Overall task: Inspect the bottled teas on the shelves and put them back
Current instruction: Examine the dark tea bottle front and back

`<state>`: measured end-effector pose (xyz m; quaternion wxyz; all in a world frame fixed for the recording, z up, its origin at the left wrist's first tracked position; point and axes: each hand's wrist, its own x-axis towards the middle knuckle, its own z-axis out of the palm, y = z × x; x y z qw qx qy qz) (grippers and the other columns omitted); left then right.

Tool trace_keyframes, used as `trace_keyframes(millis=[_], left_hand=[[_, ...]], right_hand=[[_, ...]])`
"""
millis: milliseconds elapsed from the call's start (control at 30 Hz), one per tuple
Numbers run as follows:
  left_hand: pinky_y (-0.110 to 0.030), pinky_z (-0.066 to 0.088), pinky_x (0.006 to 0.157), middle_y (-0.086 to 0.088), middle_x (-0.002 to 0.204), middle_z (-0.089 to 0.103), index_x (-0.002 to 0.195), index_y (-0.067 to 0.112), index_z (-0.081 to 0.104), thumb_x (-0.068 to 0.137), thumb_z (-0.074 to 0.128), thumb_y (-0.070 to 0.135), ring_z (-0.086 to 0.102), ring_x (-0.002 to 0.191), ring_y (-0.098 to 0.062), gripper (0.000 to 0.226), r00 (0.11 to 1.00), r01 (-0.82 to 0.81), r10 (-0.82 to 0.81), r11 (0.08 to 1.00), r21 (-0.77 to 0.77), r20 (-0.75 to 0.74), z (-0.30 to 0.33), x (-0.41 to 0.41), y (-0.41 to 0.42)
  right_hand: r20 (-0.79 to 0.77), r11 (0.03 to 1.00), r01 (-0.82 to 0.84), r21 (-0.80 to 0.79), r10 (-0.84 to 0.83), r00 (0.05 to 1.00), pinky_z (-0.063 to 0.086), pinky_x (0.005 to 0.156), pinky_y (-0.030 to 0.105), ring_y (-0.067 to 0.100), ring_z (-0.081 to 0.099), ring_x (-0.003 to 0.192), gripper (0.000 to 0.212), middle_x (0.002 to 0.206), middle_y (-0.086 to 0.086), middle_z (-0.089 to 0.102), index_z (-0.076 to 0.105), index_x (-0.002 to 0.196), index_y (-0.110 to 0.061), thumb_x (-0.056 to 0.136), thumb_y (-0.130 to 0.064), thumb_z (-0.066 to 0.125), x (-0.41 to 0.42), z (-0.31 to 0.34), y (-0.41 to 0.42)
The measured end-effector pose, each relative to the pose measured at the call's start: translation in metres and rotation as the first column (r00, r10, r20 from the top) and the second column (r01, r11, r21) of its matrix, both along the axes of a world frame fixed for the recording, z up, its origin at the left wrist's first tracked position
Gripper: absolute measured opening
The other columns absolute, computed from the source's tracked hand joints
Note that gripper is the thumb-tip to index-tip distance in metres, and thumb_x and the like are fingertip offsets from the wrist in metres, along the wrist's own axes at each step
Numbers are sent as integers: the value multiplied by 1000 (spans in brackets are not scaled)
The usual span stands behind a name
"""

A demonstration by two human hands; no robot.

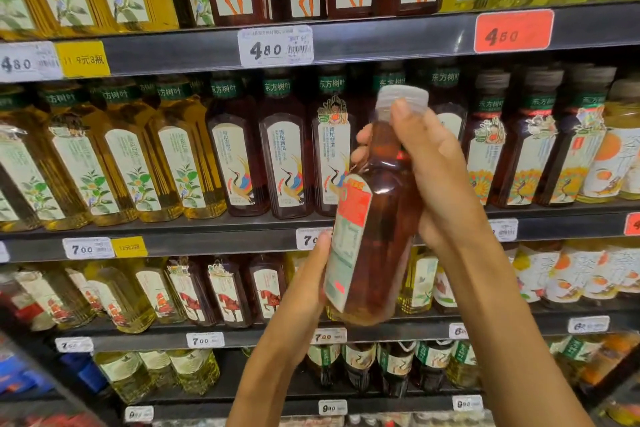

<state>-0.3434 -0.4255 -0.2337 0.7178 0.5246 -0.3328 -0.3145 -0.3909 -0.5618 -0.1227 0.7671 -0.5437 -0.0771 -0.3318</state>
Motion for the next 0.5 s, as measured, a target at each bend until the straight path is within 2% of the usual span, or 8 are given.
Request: trace_keyframes(millis=[67,133,200,267,333,367,433,500], left_hand=[[-49,38,108,2,130,61,135,29,49,80,38,77,54,124,-18,74,982,-56,52,998,22,182,5,-1,-1],[-45,44,102,4,120,66,128,33,54,69,48,83,61,115,-15,78,970,-111,96,992,59,223,10,-4,-5],[-38,52,89,-1,110,71,118,30,63,63,53,84,67,103,-17,77,987,-98,91,994,41,135,10,-6,-8],[-36,55,73,-12,107,71,116,22,67,70,53,79,70,91,-25,75,995,38,-42,998,-43,-87,12,-7,-9],[-34,56,66,-16,107,69,123,16,63,80,48,72,70,83,-27,73,956,171,-202,973,-153,-213,12,-9,-10],[-34,56,65,-16,106,69,126,14,60,82,46,71,69,82,-27,73,938,210,-252,959,-190,-236,14,-9,-10],[-37,56,71,-16,107,68,128,14,59,81,49,72,69,86,-29,75,926,240,-289,947,-211,-243,16,-9,-12],[-38,55,84,-10,117,68,124,25,63,72,56,75,67,103,-25,72,971,123,-148,983,-134,-190,20,-4,-11]], right_hand=[[-1,986,164,-25,-164,986,56,58,29,15,67,68,17,80,4,67,57,105,-17,94,-29,58,1,3,1],[-51,973,228,-23,-229,972,55,59,26,13,69,73,21,82,3,67,56,110,-16,95,-30,57,1,5,2],[-87,977,207,-45,-210,974,57,65,26,14,69,80,25,86,1,69,58,112,-15,96,-33,53,0,8,-1],[-88,991,110,-73,-116,989,56,77,33,19,67,89,28,91,1,71,61,112,-15,95,-35,50,-3,11,-5],[-77,998,5,-69,-11,997,56,81,34,20,68,91,37,96,3,73,61,113,-12,89,-39,50,-5,13,-4],[-68,997,-31,-64,27,997,58,78,33,19,70,90,42,98,3,73,60,115,-9,88,-40,49,-5,13,-2],[-35,997,-29,-73,27,999,58,69,29,16,72,85,39,97,3,74,58,115,-6,95,-37,44,-4,16,2],[6,997,15,-75,-14,1000,57,65,27,14,71,79,31,95,5,74,59,112,-9,100,-32,42,-2,19,3]])
